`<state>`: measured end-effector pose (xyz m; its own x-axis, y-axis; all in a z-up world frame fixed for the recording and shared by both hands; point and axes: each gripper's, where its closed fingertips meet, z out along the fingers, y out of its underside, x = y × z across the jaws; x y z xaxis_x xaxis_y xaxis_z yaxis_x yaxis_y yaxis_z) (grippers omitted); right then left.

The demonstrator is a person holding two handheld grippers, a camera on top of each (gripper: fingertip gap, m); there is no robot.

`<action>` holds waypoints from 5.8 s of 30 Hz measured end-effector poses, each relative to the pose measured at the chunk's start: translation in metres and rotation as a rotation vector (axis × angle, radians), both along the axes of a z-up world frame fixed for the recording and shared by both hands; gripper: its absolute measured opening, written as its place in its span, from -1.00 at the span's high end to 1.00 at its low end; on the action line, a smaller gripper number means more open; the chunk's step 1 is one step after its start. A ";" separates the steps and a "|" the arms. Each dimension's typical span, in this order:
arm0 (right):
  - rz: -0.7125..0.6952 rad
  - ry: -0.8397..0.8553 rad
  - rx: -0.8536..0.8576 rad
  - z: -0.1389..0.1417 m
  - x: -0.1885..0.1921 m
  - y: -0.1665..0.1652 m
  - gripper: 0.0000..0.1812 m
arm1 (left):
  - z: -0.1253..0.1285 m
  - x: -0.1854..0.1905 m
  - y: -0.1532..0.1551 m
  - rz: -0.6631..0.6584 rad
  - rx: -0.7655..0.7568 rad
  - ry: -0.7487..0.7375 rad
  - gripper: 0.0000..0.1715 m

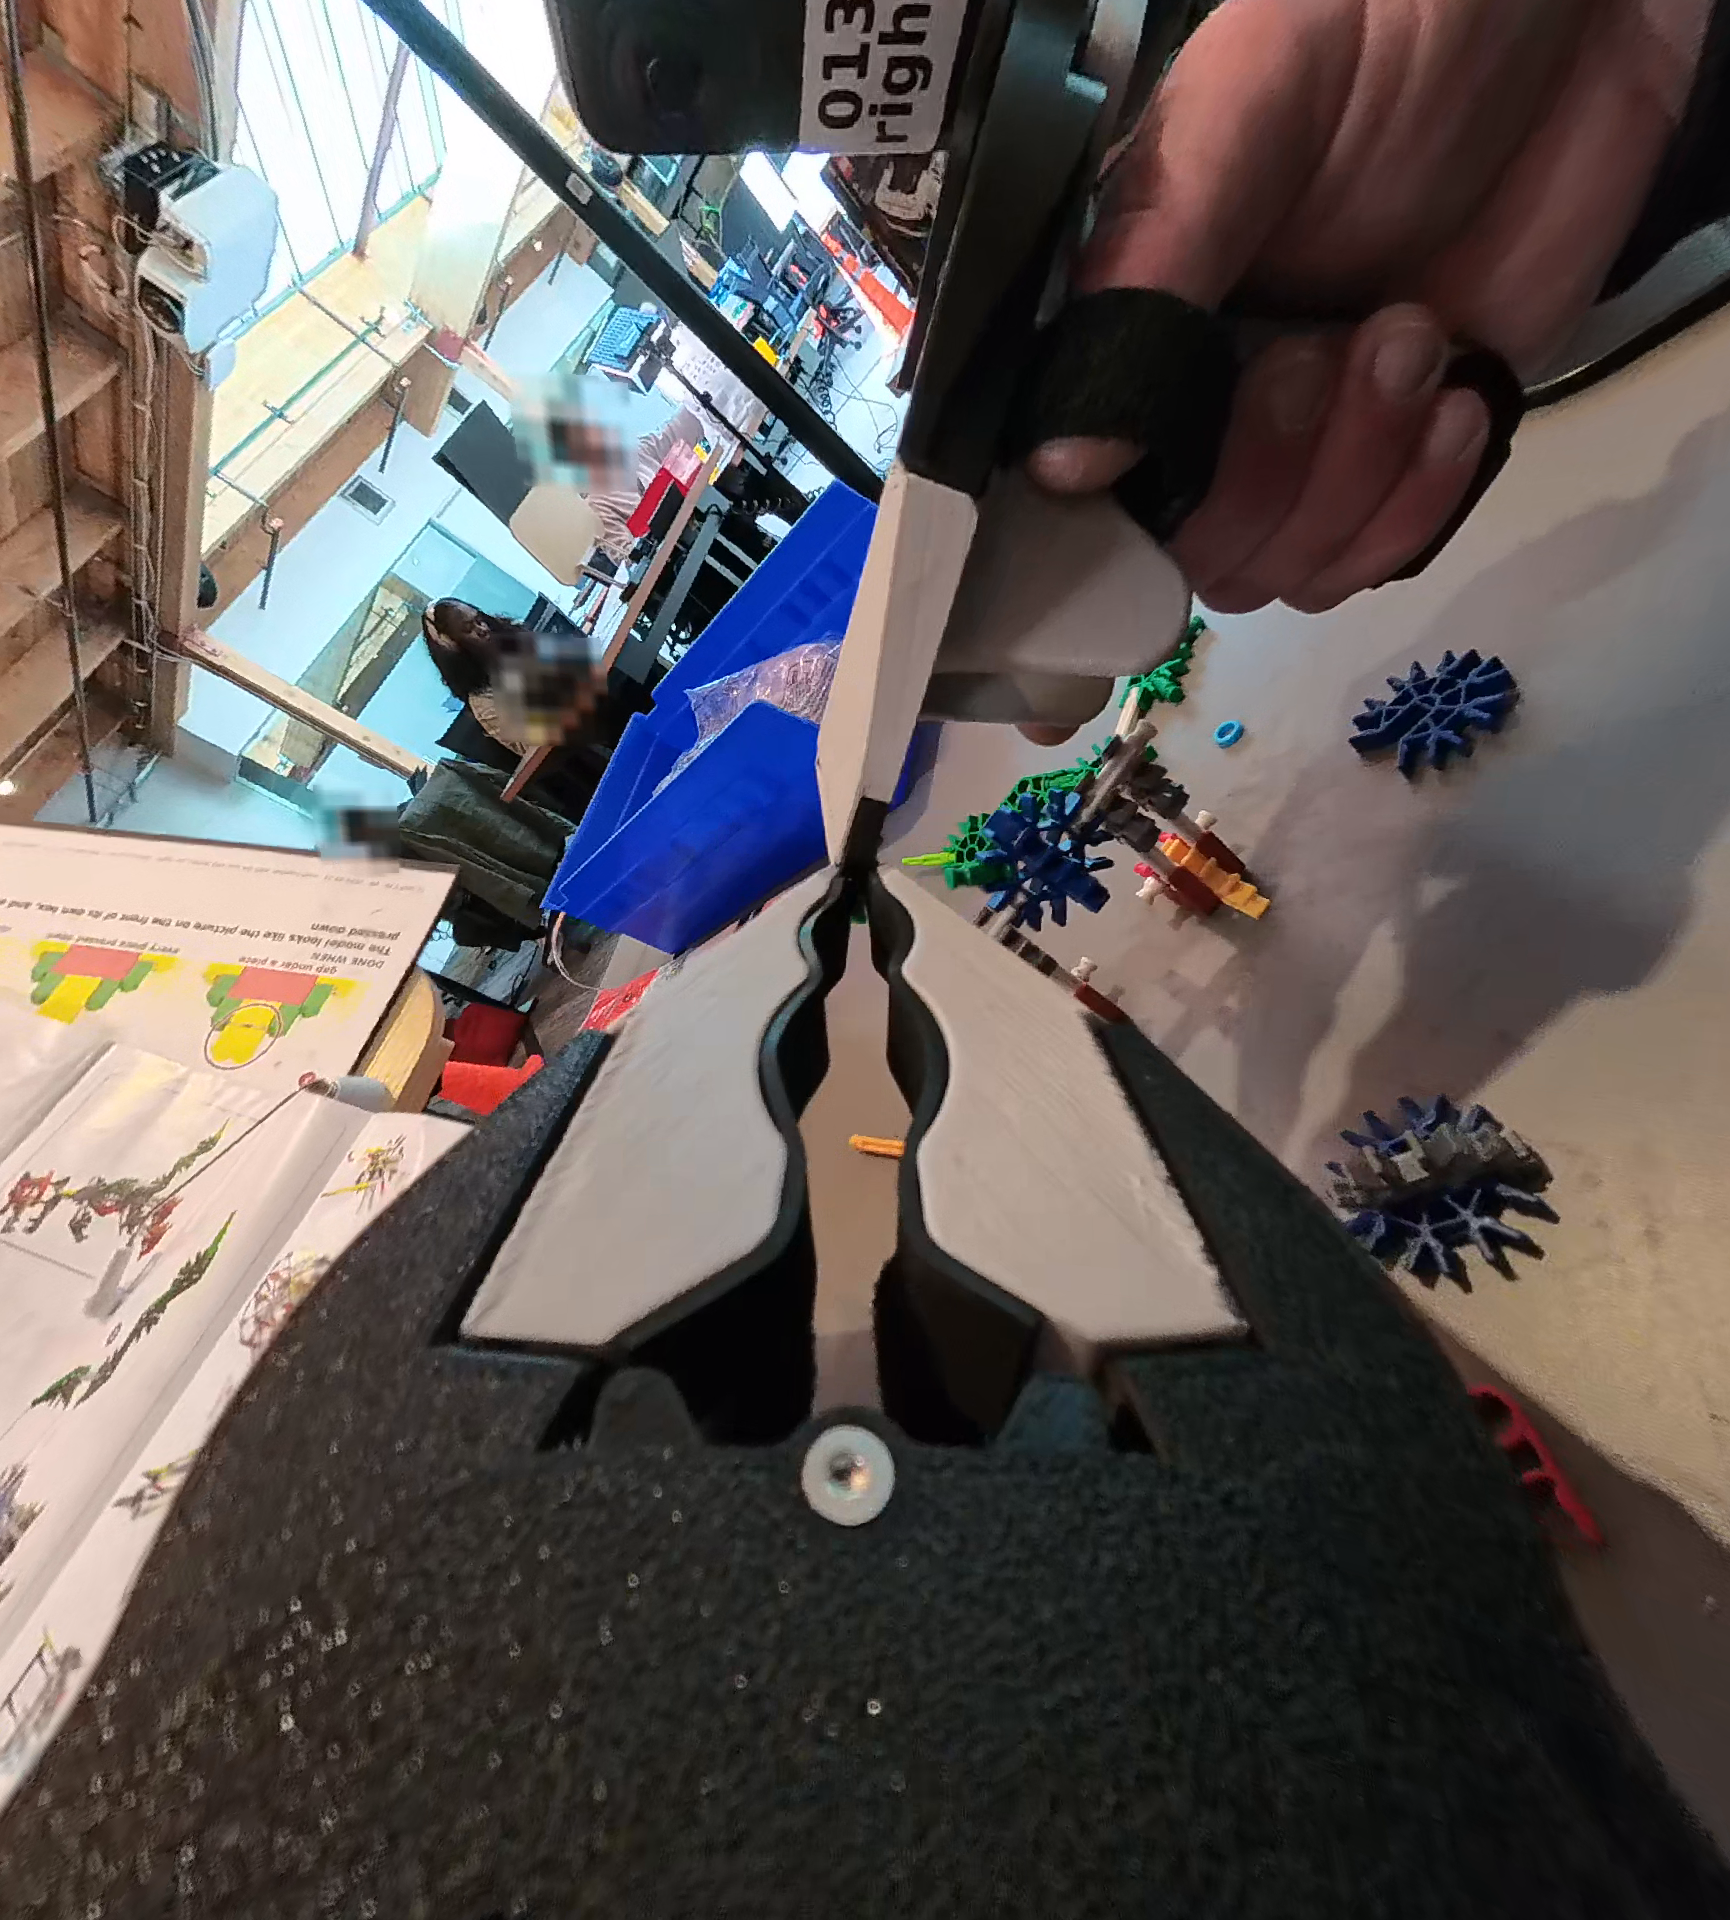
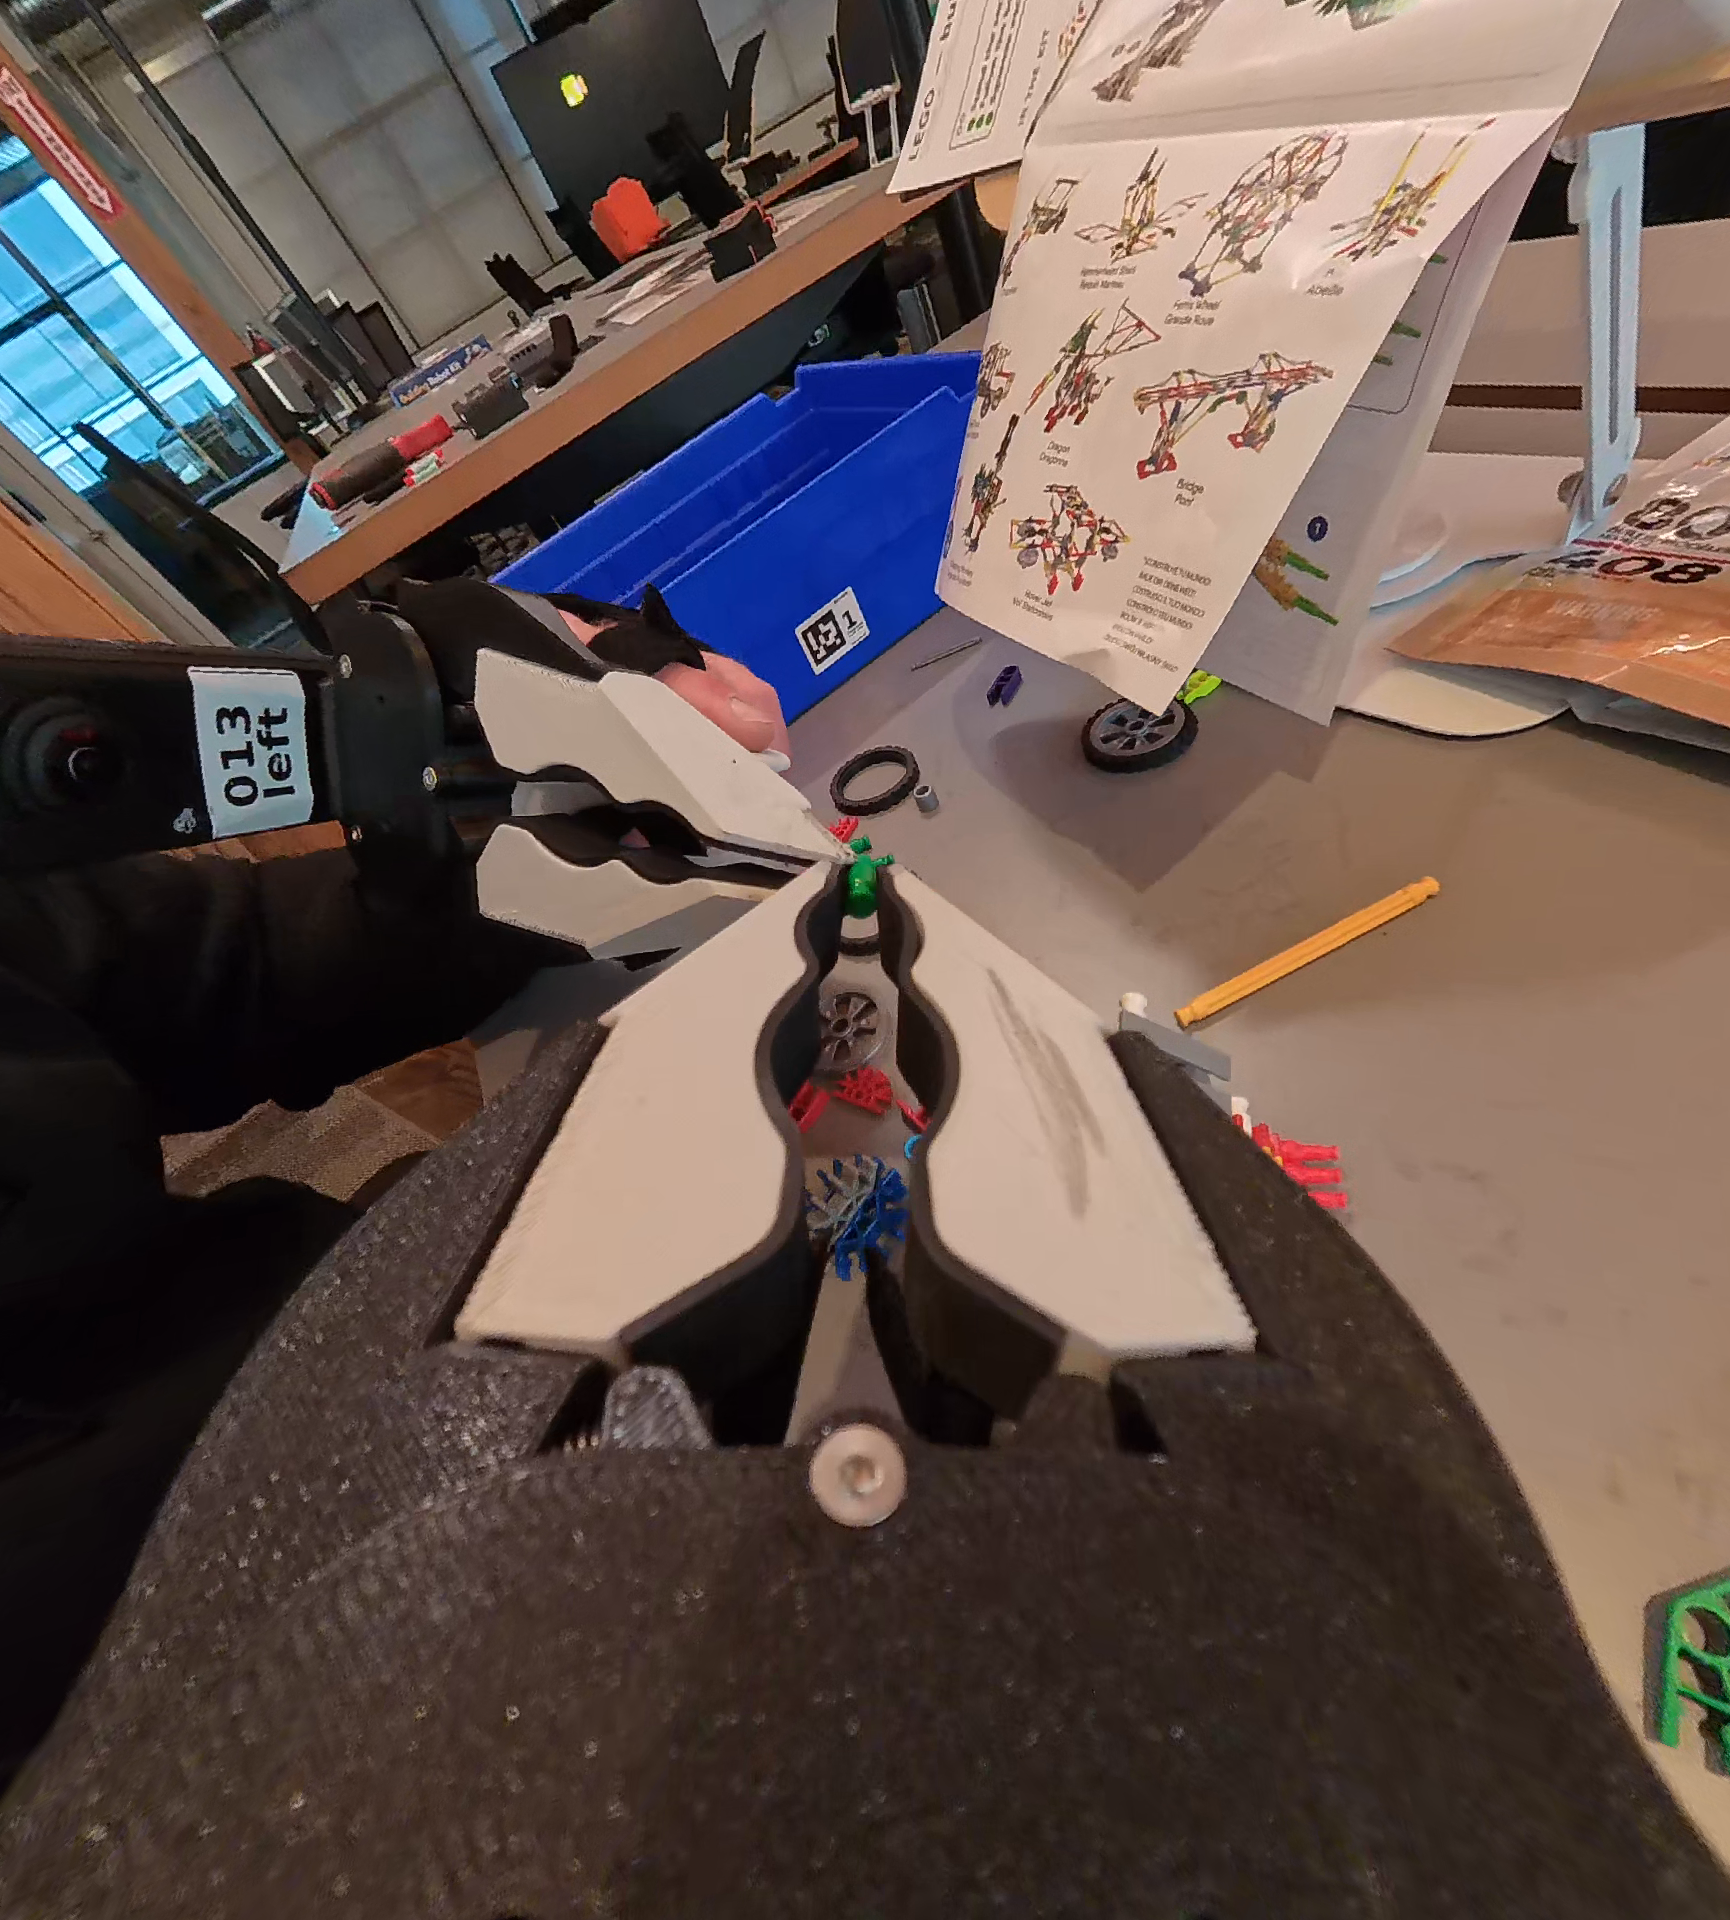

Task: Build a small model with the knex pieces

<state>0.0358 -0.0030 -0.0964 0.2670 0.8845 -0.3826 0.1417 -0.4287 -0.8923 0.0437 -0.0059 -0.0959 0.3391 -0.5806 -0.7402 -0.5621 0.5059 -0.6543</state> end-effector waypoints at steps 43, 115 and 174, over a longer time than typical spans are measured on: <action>-0.047 -0.230 0.056 -0.039 0.067 -0.028 0.91 | -0.038 0.004 -0.002 -0.094 -0.356 0.006 1.00; 0.166 -0.694 0.072 -0.055 0.080 0.019 0.94 | -0.055 0.062 0.019 -0.226 -0.328 0.161 0.62; 0.011 -0.771 0.044 -0.105 0.071 -0.023 0.94 | -0.099 0.064 -0.013 -0.159 -0.205 0.264 0.65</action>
<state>0.1065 -0.0258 -0.2014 0.4348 0.8987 -0.0565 0.7339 -0.3900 -0.5561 0.1078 -0.0192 -0.1944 0.0460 -0.7562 -0.6527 -0.6498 0.4736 -0.5945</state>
